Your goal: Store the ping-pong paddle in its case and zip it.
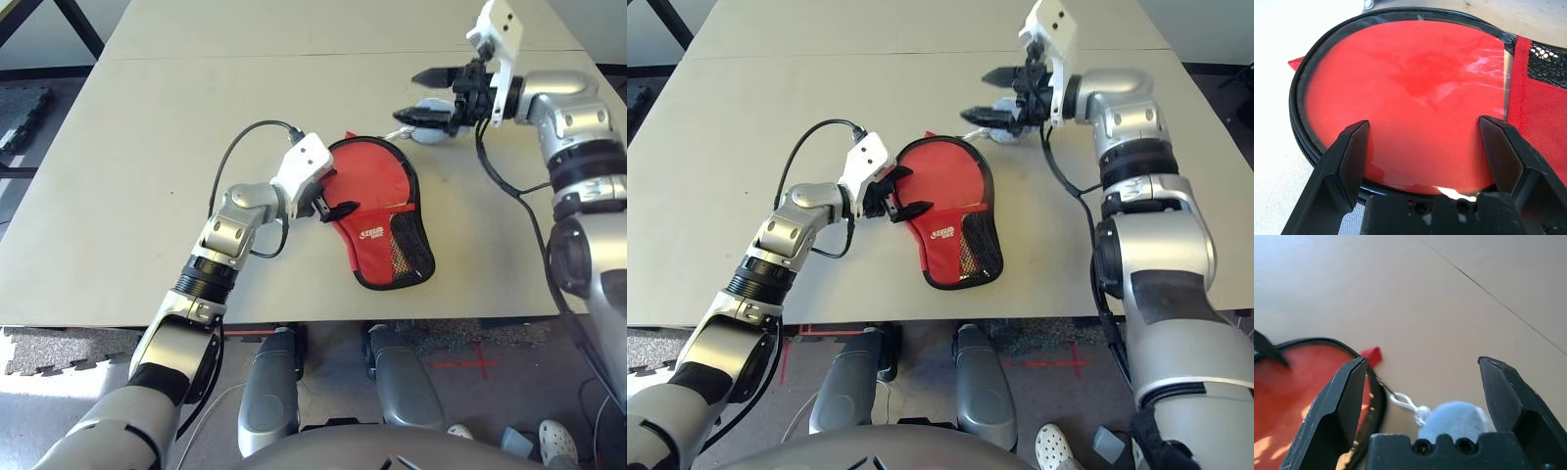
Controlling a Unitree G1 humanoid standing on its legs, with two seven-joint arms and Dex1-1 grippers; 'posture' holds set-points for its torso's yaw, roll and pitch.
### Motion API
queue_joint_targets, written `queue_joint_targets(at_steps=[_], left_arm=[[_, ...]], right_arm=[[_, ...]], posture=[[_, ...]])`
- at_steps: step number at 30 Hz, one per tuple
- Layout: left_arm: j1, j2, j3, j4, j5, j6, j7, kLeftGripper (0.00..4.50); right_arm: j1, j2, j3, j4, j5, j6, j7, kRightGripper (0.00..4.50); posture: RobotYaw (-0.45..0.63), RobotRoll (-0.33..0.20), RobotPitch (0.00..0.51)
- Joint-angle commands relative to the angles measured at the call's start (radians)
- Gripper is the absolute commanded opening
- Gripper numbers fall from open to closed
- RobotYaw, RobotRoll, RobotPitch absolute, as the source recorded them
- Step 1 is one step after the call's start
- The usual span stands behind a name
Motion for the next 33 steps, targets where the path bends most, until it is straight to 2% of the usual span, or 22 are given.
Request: queue_joint_targets(at_steps=[1,6,25,28,33], left_arm=[[0.063,0.0,-0.065,0.007,0.022,0.055,-0.004,4.49],[0.081,0.006,-0.068,-0.031,0.018,0.076,0.001,4.49],[0.091,0.002,-0.068,-0.086,0.0,0.122,0.012,4.49],[0.09,0.001,-0.07,-0.085,0.001,0.119,0.013,4.5],[0.087,-0.001,-0.075,-0.078,0.004,0.112,0.013,4.5]], right_arm=[[-0.009,-0.019,-0.013,0.08,-0.028,0.001,-0.084,4.5],[0.005,-0.02,-0.044,0.137,-0.03,0.042,-0.185,4.5],[0.089,0.026,-0.123,0.166,-0.026,0.135,-0.234,4.5],[0.093,0.028,-0.132,0.164,-0.026,0.133,-0.241,3.86],[0.097,0.023,-0.139,0.16,-0.024,0.127,-0.241,2.2]], posture=[[-0.02,0.0,0.228],[0.0,0.0,0.234],[0.01,0.0,0.236],[0.01,0.0,0.235],[0.01,0.0,0.232]])
